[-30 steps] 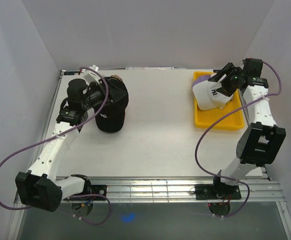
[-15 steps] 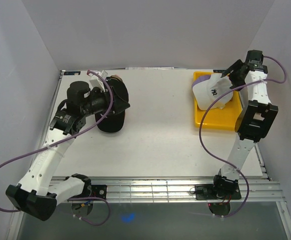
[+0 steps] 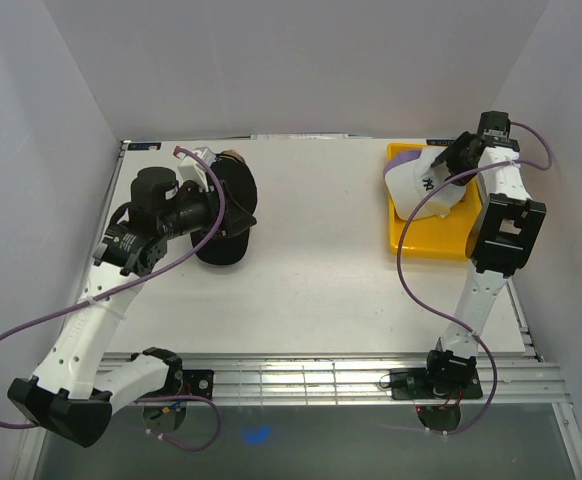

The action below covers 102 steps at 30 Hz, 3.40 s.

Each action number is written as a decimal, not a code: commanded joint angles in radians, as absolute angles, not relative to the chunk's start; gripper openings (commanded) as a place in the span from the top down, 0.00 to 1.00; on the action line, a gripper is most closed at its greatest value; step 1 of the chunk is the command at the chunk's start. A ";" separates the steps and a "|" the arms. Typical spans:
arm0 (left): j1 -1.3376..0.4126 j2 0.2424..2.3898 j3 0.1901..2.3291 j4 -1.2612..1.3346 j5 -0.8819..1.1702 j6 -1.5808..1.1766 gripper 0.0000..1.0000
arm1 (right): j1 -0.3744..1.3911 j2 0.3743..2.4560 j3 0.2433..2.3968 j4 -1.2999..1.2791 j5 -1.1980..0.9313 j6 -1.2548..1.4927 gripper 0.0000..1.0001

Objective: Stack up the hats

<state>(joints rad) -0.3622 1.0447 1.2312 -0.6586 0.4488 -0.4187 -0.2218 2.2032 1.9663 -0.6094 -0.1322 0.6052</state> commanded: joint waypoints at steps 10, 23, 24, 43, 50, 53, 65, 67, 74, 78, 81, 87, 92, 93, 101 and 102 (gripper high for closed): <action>-0.362 1.072 1.218 -0.627 0.463 -0.448 0.40 | -0.219 2.188 1.971 -0.485 -0.181 0.601 0.34; -0.362 1.088 1.183 -0.614 0.456 -0.460 0.41 | -0.222 2.177 1.921 -0.403 -0.210 0.653 0.37; -0.362 1.088 1.181 -0.612 0.457 -0.462 0.41 | -0.222 2.169 1.916 -0.391 -0.213 0.655 0.37; -0.364 1.103 1.157 -0.595 0.457 -0.471 0.41 | -0.229 2.048 1.816 -0.267 -0.290 0.724 0.40; -0.364 1.108 1.163 -0.591 0.454 -0.476 0.41 | -0.233 2.102 1.838 -0.308 -0.291 0.746 0.43; -0.364 1.111 1.164 -0.592 0.451 -0.472 0.41 | -0.233 2.118 1.838 -0.310 -0.284 0.744 0.43; -0.367 1.129 1.186 -0.600 0.440 -0.472 0.42 | -0.235 2.174 1.865 -0.327 -0.271 0.739 0.59; -0.368 1.129 1.187 -0.601 0.436 -0.476 0.42 | -0.235 2.172 1.870 -0.327 -0.278 0.741 0.70; -0.374 1.132 1.193 -0.601 0.433 -0.485 0.42 | -0.238 2.122 1.875 -0.345 -0.267 0.716 0.92; -0.377 1.134 1.204 -0.601 0.443 -0.485 0.42 | -0.241 2.063 1.861 -0.359 -0.256 0.690 0.92; -0.379 1.132 1.212 -0.600 0.456 -0.482 0.41 | -0.244 2.019 1.870 -0.386 -0.252 0.670 0.92; -0.380 1.126 1.206 -0.571 0.479 -0.488 0.37 | -0.245 1.933 1.852 -0.426 -0.233 0.623 0.92; -0.380 1.124 1.210 -0.543 0.499 -0.499 0.35 | -0.247 1.873 1.841 -0.457 -0.238 0.603 0.92; -0.380 1.127 1.215 -0.538 0.502 -0.502 0.35 | -0.247 1.859 1.830 -0.459 -0.244 0.601 0.92; -0.380 1.176 1.262 -0.427 0.583 -0.548 0.34 | -0.230 1.675 1.795 -0.500 -0.304 0.586 0.92; -0.380 1.183 1.262 -0.404 0.600 -0.560 0.34 | -0.227 1.654 1.789 -0.505 -0.323 0.587 0.92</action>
